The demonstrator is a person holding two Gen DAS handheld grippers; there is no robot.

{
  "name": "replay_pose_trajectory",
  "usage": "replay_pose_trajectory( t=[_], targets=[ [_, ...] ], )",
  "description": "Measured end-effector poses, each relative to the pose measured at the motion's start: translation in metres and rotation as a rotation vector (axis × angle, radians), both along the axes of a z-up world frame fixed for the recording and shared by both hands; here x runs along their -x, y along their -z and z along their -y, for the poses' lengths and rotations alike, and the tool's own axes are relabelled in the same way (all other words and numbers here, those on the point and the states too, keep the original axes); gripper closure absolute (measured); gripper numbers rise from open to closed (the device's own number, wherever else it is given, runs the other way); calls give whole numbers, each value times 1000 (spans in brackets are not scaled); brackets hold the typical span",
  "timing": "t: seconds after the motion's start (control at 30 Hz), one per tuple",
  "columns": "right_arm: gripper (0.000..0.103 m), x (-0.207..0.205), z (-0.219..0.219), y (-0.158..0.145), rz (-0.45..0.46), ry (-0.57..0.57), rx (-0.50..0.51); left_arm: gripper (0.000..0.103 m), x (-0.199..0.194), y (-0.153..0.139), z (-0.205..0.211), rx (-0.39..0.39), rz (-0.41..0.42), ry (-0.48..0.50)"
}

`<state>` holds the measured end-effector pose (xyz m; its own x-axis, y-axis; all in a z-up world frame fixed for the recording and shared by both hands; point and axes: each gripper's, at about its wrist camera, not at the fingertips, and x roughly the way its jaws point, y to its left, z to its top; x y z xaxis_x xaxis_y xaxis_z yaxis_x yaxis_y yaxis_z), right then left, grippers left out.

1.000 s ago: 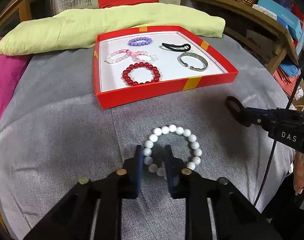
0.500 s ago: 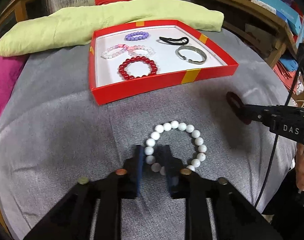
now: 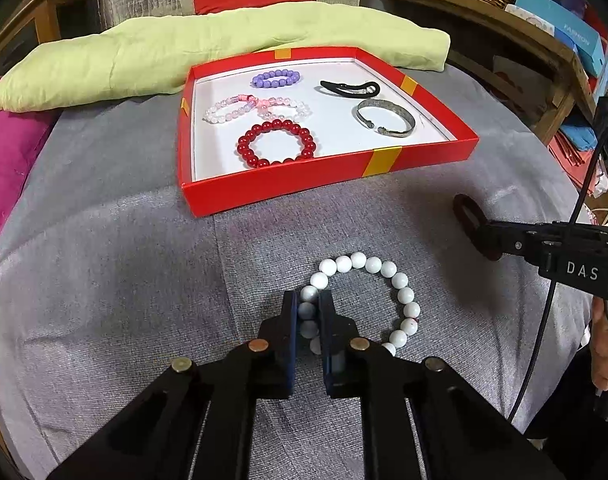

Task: Organize jewelry
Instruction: 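Lift the white bracelet with left tool while right tool lifts the hair band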

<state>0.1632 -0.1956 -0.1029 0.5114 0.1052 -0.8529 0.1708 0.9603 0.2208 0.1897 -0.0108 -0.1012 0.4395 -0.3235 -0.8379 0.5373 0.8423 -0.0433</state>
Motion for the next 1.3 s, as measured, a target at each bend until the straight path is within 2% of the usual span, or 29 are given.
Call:
replay_pose_trajectory(
  t=[0.2, 0.37, 0.63, 1.3],
  targets=[
    [88, 2, -8, -3, 18, -22, 49, 93, 2, -7, 0, 20, 33, 1],
    [89, 3, -1, -6, 22, -2, -6, 94, 5, -18, -3, 52, 66, 0],
    [88, 2, 3, -2, 0, 13, -35, 94, 10, -35, -4, 87, 130, -3],
    [88, 2, 4, -1, -6, 12, -45, 94, 9, -33, -6, 92, 120, -34]
  ],
)
